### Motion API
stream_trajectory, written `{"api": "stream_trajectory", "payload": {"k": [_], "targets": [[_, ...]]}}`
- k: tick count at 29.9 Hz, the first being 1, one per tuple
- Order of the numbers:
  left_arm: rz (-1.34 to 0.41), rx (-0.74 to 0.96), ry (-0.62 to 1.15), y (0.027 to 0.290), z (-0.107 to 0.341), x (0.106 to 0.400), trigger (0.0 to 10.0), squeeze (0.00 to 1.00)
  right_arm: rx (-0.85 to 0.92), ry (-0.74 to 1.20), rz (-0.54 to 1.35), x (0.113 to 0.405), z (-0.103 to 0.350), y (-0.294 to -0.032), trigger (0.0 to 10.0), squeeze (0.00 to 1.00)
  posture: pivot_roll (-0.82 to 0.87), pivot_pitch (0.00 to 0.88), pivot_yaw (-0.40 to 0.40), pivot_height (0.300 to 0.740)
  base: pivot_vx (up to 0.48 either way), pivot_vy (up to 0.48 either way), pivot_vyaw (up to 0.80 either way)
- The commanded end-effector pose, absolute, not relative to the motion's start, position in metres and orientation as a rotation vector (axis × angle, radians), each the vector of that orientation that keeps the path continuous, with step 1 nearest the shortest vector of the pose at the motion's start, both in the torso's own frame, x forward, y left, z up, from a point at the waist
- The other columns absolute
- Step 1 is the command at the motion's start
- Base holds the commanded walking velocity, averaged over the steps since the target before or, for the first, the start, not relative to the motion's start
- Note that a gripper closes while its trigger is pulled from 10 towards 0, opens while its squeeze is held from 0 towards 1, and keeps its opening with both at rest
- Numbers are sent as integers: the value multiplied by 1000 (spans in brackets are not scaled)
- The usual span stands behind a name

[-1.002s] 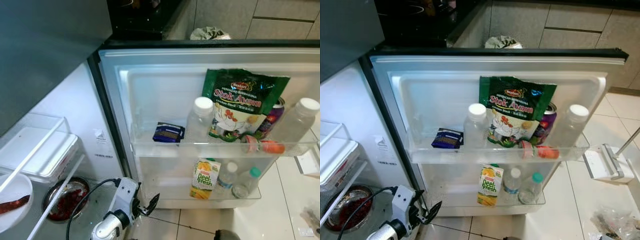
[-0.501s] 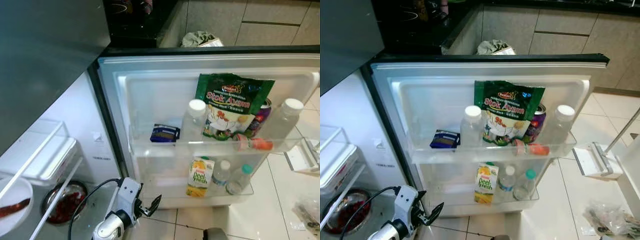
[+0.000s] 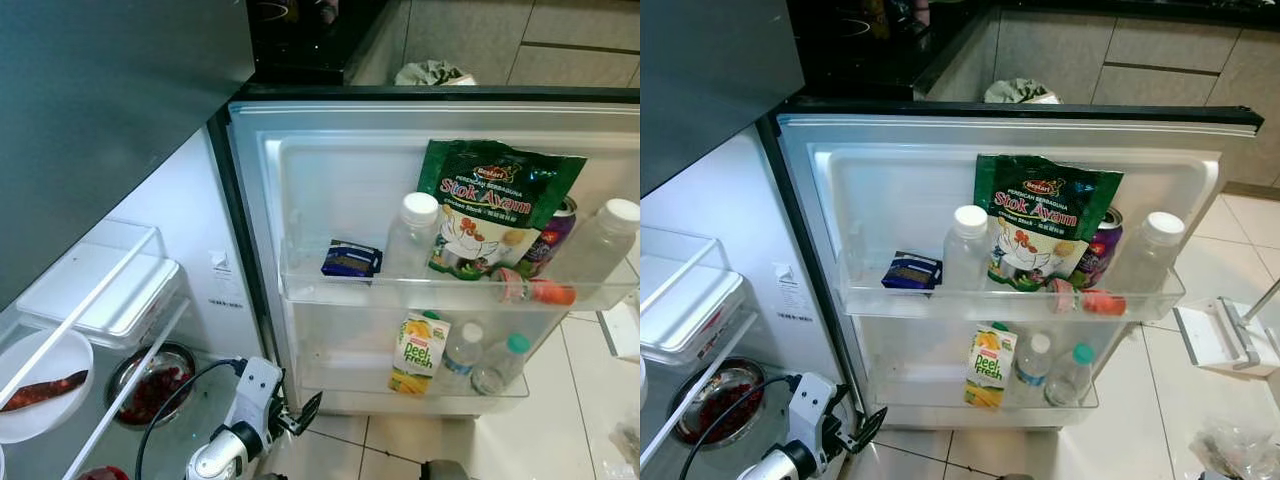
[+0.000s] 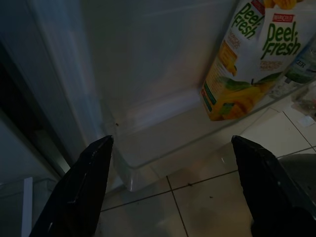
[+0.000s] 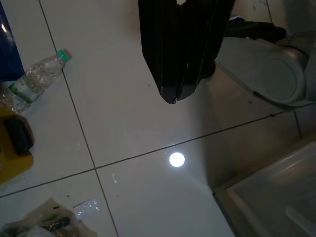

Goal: Restocking fridge

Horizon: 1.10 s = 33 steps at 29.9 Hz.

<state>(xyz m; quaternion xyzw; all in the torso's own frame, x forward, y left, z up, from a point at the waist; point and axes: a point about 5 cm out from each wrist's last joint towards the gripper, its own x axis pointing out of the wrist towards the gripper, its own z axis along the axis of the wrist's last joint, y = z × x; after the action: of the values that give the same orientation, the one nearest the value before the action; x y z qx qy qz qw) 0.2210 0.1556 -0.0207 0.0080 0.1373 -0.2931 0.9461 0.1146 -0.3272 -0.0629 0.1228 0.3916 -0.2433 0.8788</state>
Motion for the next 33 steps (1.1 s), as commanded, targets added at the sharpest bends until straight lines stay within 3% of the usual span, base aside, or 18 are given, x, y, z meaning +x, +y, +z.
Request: {"api": "stream_trajectory", "payload": {"k": [1,13,27,33], "targets": [[-603,3,275,152,-21,221,10000,0,260,796,-513,115,-61,-330,10000,0,-7,0,-48,613,0,0,0],[-601,10,292,150,-23,221,10000,0,271,781,-512,116,-60,-330,10000,0,-7,0,-51,663,0,0,0],[-617,18,300,147,-24,219,10000,0,269,786,-514,117,-60,-330,10000,0,-5,0,-55,663,-480,0,0],[-649,-12,293,147,-22,219,10000,0,269,791,-516,117,-60,-330,10000,0,-7,0,-54,663,0,0,0]]}}
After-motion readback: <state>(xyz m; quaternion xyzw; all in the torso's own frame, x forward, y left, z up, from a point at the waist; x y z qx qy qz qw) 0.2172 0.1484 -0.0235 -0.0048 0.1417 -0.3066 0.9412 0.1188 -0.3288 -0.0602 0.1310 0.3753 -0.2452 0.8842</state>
